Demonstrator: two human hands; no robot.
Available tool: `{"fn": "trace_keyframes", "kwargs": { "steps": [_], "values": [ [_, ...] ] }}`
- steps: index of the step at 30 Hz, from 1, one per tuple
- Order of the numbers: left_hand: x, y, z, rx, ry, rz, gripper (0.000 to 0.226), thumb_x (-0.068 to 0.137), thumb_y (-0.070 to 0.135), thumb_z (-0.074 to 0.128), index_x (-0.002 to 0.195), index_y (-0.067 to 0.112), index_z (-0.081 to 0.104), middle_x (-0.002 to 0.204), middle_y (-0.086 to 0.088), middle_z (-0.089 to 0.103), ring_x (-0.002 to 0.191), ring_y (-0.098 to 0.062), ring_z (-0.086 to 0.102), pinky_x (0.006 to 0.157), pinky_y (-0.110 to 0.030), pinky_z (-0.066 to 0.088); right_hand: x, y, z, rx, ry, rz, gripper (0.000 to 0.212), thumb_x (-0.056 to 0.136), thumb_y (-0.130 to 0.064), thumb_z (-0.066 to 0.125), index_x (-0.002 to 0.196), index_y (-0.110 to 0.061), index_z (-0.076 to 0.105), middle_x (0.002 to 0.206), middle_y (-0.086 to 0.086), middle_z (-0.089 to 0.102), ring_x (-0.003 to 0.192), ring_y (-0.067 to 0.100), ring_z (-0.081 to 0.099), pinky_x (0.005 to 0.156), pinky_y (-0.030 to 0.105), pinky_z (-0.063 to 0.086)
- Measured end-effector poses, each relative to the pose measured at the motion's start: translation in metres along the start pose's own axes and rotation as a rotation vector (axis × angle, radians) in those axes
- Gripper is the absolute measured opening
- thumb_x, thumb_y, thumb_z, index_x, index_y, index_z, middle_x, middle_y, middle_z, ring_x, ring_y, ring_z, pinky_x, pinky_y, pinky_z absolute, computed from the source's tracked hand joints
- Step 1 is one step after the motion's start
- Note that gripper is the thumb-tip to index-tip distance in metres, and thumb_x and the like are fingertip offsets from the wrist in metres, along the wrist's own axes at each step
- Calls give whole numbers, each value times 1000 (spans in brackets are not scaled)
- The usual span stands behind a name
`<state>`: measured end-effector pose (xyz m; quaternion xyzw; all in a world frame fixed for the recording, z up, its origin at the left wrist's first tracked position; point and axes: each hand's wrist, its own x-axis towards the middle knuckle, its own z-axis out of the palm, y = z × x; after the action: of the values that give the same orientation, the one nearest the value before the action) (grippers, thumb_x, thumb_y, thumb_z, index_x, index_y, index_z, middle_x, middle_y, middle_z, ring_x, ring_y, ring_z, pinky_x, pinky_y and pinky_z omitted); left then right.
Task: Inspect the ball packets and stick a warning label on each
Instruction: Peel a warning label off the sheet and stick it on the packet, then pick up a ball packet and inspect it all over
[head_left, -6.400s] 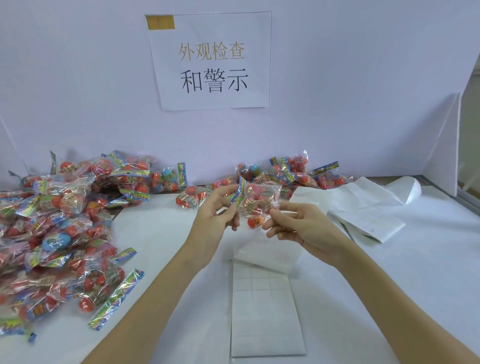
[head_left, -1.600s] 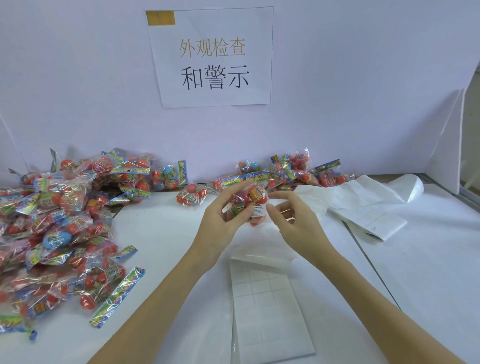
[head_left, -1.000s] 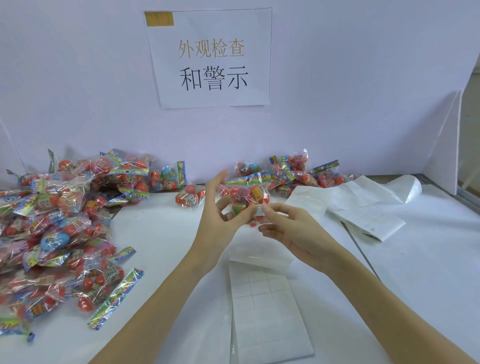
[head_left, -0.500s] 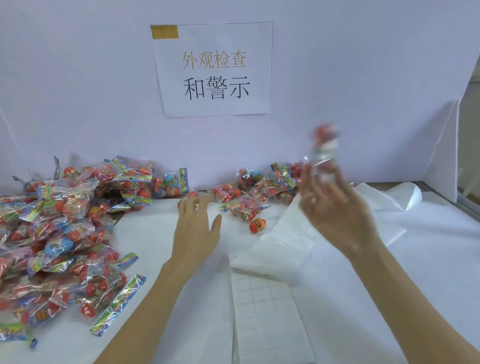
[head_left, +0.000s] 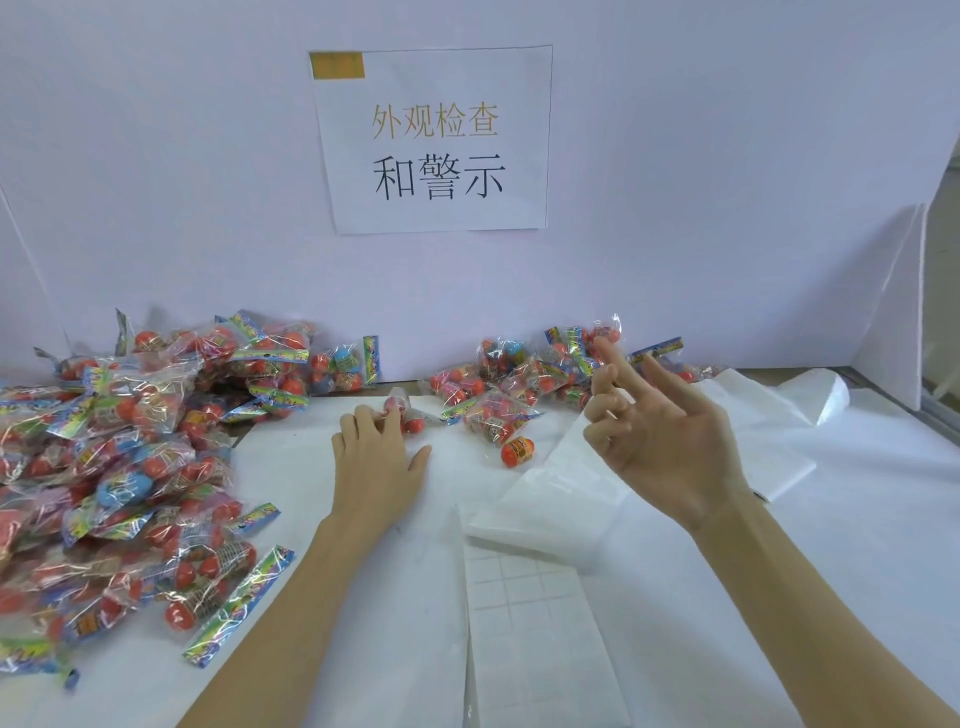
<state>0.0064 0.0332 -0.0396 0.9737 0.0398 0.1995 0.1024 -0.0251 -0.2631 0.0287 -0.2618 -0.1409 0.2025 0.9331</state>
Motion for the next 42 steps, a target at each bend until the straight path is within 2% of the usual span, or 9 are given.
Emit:
{"fn": "trace_keyframes", "kwargs": {
  "steps": [4, 8, 14, 19, 22, 26, 30, 35, 42],
  "values": [
    [1, -4, 0, -153, -14, -42, 59, 92, 42, 75, 134, 8, 52, 141, -17, 42, 126, -41, 43, 102, -48, 35, 3, 6, 0, -36, 22, 25, 41, 100, -30, 58, 136, -12, 69, 98, 1, 66, 75, 14, 56, 65, 22, 45],
    [-1, 0, -3, -313, 53, 20, 37, 96, 27, 72, 121, 5, 54, 113, -15, 59, 104, -40, 54, 90, -45, 40, 4, 10, -1, -44, 66, 48, 40, 100, -28, 60, 134, -10, 70, 95, 2, 64, 73, 15, 55, 63, 23, 45],
    [-3, 25, -24, -911, 78, -119, 13, 102, 28, 65, 112, 20, 66, 101, 5, 73, 93, -16, 68, 83, -35, 51, 5, 13, -5, -113, 93, 41, 50, 93, -24, 71, 141, -11, 65, 101, 4, 66, 78, 16, 60, 65, 24, 49],
    [-15, 50, -39, -1194, -90, -47, 28, 105, 33, 58, 93, 14, 75, 68, -1, 70, 60, -11, 64, 60, -23, 50, 5, 24, 3, -725, 85, -65, 47, 95, -41, 73, 141, -42, 62, 145, -8, 63, 134, 9, 58, 108, 31, 47],
    [-24, 61, -41, -1149, -139, 45, 46, 104, 50, 54, 81, 16, 76, 62, -18, 63, 54, -17, 60, 52, -21, 46, 4, 37, 8, -962, 67, -76, 44, 97, -44, 64, 140, -34, 64, 141, -4, 66, 134, 13, 58, 116, 38, 40],
    [-31, 68, -41, -1118, -176, 76, 49, 97, 63, 44, 99, 20, 67, 55, -10, 57, 52, -22, 62, 50, -22, 44, 4, 43, 12, -967, 188, -113, 27, 99, -36, 67, 113, -15, 78, 106, 5, 78, 94, 16, 71, 85, 24, 53],
    [-31, 66, -43, -1086, -203, 112, 32, 97, 56, 47, 102, 27, 59, 68, 20, 61, 54, -3, 54, 53, -22, 46, 8, 41, 4, -984, 365, -192, 22, 102, -23, 66, 101, -3, 77, 97, 16, 78, 86, 17, 71, 81, 31, 57],
    [-28, 67, -38, -973, 6, 110, 11, 99, 22, 68, 99, 20, 80, 94, 10, 77, 78, -8, 70, 71, -18, 53, 11, 42, 2, -977, 456, -226, 18, 105, -13, 60, 104, -10, 77, 88, 5, 78, 78, 8, 72, 67, 16, 56],
    [-27, 68, -41, -1184, -82, 11, 20, 102, 15, 65, 99, 23, 83, 94, 6, 81, 80, -6, 72, 74, -17, 54, 8, 43, 0, -1100, 378, -264, 9, 94, -18, 76, 91, -20, 85, 82, 3, 80, 73, 14, 77, 67, 17, 56]
  ]
}}
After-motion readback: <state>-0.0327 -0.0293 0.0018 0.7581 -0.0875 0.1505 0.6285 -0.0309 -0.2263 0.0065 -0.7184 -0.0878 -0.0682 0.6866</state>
